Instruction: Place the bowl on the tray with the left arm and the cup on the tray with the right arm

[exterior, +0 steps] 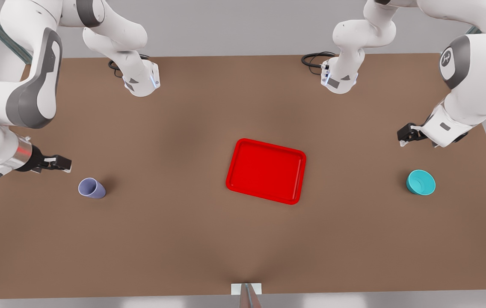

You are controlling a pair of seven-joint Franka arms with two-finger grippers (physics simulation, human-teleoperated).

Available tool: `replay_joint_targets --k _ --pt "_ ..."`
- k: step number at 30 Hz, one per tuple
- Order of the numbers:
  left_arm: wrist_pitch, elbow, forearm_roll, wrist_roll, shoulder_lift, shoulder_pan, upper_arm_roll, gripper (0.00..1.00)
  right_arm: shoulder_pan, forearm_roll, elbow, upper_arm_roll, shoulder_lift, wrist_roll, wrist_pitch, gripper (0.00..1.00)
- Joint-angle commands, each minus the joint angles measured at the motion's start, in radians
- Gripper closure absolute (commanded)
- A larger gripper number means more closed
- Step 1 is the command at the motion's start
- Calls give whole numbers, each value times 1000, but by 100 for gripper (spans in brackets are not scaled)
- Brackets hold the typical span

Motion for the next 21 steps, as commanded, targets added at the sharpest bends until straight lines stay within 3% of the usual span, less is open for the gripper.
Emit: replay_joint_targets --k 1,3,5,7,15,21 --pt "0 -2 0 0 1 2 0 0 0 -1 0 0 0 0 0 0" --pt "0 0 -24 -3 25 25 12 0 1 -6 0 0 0 0 0 0" --pt "28 14 -181 101 152 229 55 0 0 -9 0 0 0 -2 0 0" --pt "110 15 -189 431 238 354 72 0 1 -3 0 0 -2 -2 -3 0" --pt "440 -141 -400 635 416 468 113 0 1 -8 0 0 17 0 -2 0" --pt "462 -135 -448 637 524 489 124 0 1 -6 0 0 17 -2 0 0"
